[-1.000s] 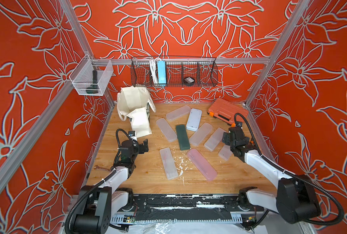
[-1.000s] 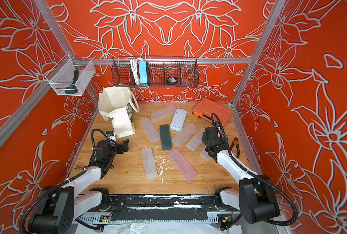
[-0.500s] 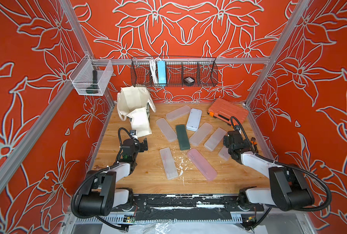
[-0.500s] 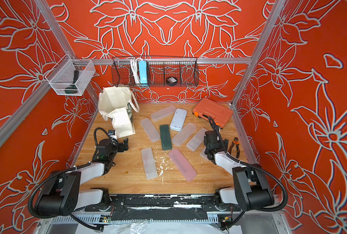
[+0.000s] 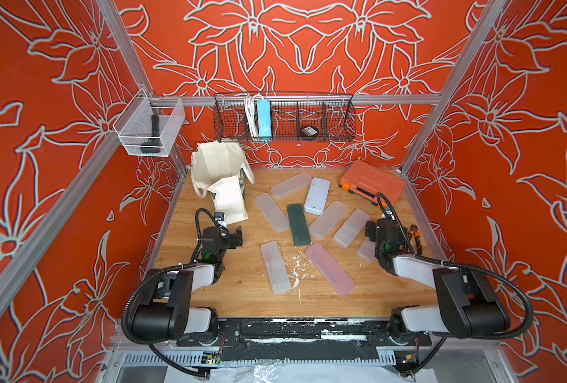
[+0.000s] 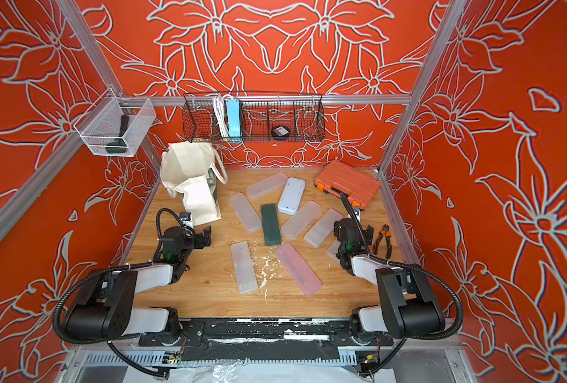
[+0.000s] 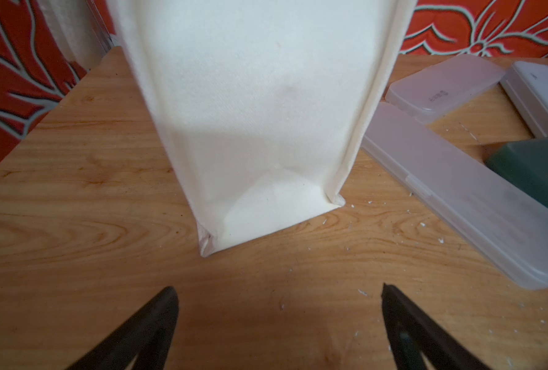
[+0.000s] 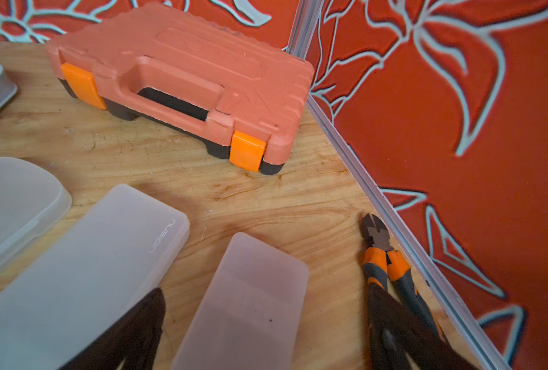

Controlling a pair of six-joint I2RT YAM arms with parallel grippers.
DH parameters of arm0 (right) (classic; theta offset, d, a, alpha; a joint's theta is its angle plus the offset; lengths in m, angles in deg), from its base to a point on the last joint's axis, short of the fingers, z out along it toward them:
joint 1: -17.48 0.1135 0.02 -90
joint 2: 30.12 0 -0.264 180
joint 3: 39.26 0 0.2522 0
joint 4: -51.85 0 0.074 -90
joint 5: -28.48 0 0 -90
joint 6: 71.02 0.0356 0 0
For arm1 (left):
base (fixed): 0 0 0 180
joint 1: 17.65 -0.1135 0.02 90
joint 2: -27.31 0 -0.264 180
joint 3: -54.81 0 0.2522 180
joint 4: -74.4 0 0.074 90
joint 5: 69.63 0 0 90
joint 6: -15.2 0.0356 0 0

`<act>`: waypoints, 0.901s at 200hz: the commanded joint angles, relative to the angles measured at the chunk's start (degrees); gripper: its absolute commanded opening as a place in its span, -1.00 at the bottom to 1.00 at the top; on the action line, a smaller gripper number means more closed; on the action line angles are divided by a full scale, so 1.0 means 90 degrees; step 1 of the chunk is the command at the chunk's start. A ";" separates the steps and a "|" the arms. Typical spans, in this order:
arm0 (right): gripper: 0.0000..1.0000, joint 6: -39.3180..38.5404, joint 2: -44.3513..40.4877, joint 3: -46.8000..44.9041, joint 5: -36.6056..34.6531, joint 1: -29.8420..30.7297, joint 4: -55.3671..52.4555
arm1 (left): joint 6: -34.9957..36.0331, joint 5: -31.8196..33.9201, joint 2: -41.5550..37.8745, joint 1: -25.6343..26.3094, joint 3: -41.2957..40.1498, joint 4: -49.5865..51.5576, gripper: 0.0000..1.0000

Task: Take out the pencil case from the canvas bag
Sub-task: Reset both arms

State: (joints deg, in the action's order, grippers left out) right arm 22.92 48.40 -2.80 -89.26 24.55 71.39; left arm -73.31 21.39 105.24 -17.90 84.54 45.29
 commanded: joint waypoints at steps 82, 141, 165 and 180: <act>0.96 -0.0556 0.0301 -0.0617 0.1488 -0.0132 0.1735 | -0.0077 0.0132 -0.0003 0.0028 -0.0006 -0.0158 0.97; 0.96 -0.0546 0.0268 -0.0589 0.1501 -0.0140 0.1608 | -0.0176 0.0297 0.0131 -0.0011 0.0315 0.0276 0.97; 0.96 -0.0546 0.0274 -0.0598 0.1509 -0.0136 0.1628 | -0.0176 0.0297 0.0132 -0.0014 0.0310 0.0272 0.97; 0.96 -0.0547 0.0267 -0.0598 0.1501 -0.0141 0.1643 | -0.0176 0.0295 0.0131 -0.0012 0.0312 0.0276 0.97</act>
State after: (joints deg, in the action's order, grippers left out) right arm 18.85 51.17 -8.49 -76.43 23.79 84.91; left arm -74.25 23.33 105.92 -17.92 86.90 47.24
